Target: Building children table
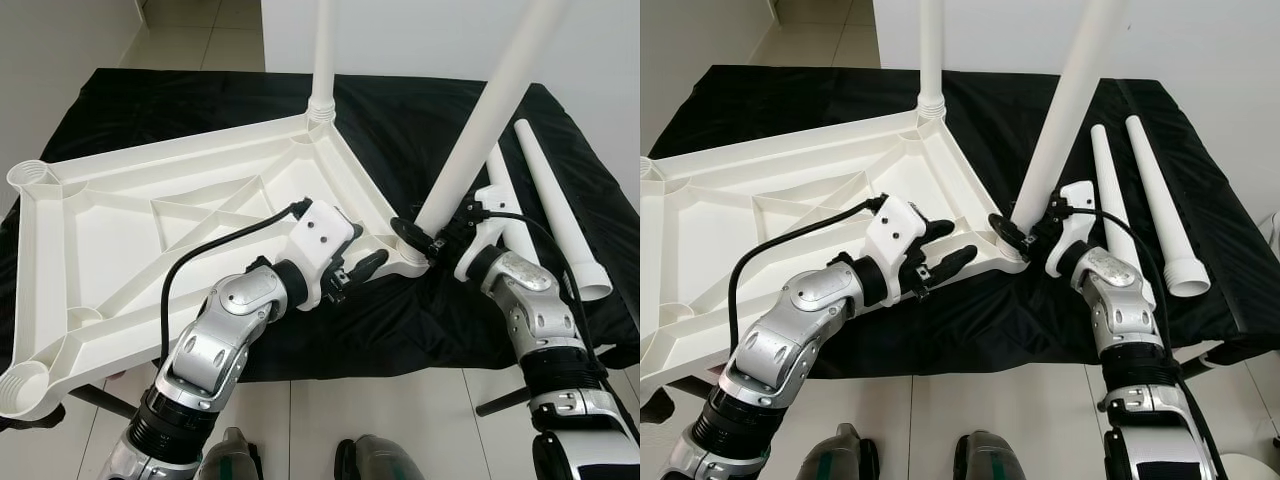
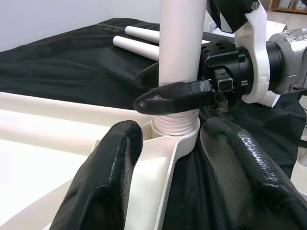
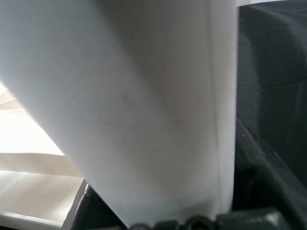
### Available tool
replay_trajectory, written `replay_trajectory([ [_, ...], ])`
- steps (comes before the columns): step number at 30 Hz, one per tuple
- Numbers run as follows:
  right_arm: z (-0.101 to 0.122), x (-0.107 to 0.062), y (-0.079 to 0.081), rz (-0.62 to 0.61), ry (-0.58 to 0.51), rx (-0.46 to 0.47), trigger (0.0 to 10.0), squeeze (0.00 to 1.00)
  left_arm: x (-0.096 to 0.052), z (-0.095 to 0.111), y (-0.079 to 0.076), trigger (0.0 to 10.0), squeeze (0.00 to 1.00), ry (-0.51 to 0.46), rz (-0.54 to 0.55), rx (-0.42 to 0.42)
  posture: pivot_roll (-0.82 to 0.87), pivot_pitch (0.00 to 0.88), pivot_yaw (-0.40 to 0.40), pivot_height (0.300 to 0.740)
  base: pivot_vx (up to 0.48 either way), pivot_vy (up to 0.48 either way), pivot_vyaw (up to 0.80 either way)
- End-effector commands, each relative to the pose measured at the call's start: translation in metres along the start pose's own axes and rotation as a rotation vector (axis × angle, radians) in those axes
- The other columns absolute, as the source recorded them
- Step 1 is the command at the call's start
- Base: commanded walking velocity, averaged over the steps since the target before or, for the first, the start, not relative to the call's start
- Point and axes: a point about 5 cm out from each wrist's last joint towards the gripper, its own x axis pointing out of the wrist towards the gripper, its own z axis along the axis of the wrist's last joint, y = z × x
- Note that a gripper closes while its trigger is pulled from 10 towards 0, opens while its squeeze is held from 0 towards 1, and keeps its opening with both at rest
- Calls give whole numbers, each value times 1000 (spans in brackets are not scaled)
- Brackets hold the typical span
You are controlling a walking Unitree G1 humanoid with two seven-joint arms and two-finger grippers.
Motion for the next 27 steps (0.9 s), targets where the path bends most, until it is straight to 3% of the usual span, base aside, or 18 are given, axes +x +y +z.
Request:
replay_trajectory([
  [1,-2,0,4,7,-2,17,706,0,1,0,-1,10000,0,0,2,5,-119,11,-22,740,0,0,0],
  [4,-2,0,4,5,-6,18,706,0,1,1,-1,10000,0,0,2,5,-119,11,-22,740,0,0,0],
  [5,-2,0,5,-18,-2,20,10000,0,0,1,-1,10000,0,0,5,5,-119,20,-23,740,0,0,0],
  [10,2,1,6,-230,-2,21,10000,0,-1,0,-1,10000,0,2,11,-3,-127,41,-16,740,0,0,0],
  [18,11,7,11,-459,-41,124,10000,0,-2,0,-2,10000,0,5,4,-8,-130,46,-10,740,0,0,0],
  [23,11,14,24,-690,-44,154,10000,0,-1,0,-1,10000,0,6,1,-7,-125,45,-9,740,0,0,0],
  [27,11,16,32,-752,-46,153,10000,0,-1,0,-2,10000,0,5,1,-9,-125,45,-9,740,0,0,0],
])
